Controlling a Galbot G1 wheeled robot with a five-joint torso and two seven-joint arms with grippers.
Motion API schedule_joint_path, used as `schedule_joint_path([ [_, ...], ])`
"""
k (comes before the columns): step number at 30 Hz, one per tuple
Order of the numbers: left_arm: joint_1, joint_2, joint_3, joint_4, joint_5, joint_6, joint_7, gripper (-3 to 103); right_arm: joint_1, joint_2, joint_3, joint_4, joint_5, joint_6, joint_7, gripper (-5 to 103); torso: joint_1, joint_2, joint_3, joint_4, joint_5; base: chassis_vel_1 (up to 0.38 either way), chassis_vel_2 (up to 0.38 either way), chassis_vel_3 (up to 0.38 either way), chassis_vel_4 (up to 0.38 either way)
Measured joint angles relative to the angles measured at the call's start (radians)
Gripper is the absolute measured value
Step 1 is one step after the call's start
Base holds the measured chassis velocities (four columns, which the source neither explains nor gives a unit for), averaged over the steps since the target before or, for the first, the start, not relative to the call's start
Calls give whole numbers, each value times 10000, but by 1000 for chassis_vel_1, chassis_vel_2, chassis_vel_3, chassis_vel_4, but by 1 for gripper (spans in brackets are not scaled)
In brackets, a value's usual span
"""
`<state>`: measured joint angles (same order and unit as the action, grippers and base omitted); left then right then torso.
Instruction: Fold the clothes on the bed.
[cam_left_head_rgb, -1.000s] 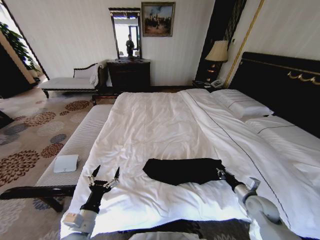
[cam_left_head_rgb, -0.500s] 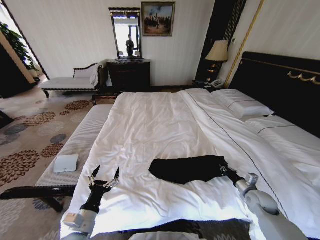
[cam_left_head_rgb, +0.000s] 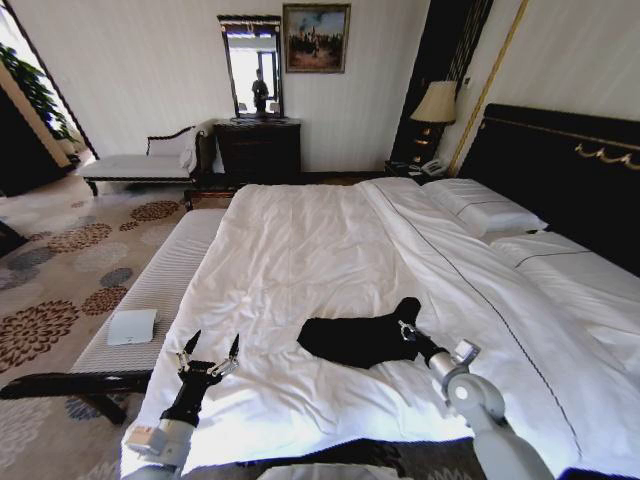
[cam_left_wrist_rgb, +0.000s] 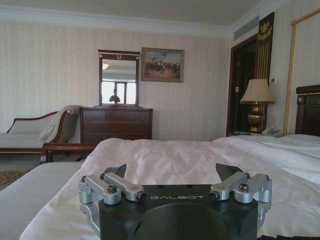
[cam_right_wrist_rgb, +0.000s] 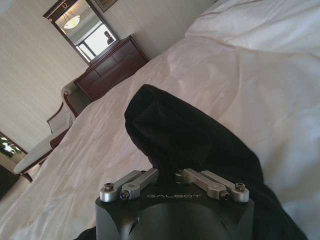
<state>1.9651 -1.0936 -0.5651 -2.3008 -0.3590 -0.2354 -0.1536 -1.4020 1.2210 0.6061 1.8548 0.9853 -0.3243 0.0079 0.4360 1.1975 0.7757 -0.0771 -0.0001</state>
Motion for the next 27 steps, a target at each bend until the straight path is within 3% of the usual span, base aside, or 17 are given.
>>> schedule_joint_path([
  [9,0,0,0,0,0,0,0,100,603,804,-1033,-277,-218,427,130,3,1,-1,0,1,0,0,0,0,0],
  [27,0,0,0,0,0,0,-1,100,1238,1504,-2594,-857,-1022,783,118,3,1,0,2,1,0,0,0,0,0],
])
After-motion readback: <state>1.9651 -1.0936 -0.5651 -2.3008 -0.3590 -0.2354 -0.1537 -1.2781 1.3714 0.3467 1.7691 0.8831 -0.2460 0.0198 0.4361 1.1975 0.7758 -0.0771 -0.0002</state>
